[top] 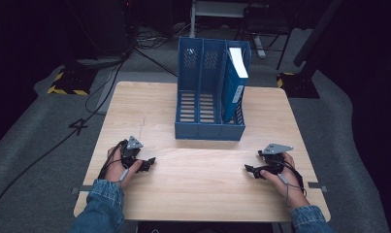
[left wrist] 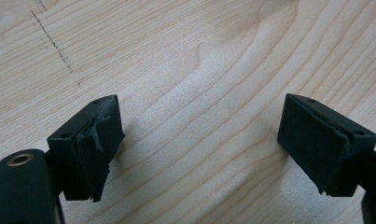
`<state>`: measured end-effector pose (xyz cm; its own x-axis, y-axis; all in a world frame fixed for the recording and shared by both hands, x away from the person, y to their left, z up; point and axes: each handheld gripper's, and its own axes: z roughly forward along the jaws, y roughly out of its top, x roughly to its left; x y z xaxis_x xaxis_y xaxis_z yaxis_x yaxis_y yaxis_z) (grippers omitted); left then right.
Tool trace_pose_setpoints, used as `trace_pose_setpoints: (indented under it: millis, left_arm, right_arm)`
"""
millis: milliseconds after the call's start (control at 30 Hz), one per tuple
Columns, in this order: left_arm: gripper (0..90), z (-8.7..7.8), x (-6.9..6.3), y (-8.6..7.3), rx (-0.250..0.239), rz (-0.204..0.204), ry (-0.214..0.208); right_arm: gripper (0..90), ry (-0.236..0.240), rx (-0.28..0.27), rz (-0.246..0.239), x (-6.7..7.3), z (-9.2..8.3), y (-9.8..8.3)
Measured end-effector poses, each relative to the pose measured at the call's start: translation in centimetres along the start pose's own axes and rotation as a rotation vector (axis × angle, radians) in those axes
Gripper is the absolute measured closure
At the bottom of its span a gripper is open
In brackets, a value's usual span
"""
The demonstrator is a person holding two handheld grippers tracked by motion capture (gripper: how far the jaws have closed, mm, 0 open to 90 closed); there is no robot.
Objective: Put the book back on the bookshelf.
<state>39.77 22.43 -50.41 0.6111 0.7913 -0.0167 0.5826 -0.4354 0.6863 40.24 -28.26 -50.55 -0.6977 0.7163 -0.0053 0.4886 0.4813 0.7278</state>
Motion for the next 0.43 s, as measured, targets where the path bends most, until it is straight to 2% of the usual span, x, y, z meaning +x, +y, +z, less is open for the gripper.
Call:
trace_pose_setpoints:
  millis: [433]
  left_arm:
    - [14.4,0.0,0.01,0.0,0.0,0.0,-0.001]
  right_arm:
    - [8.9,-0.005,0.002,0.003,0.01,0.09,0.07]
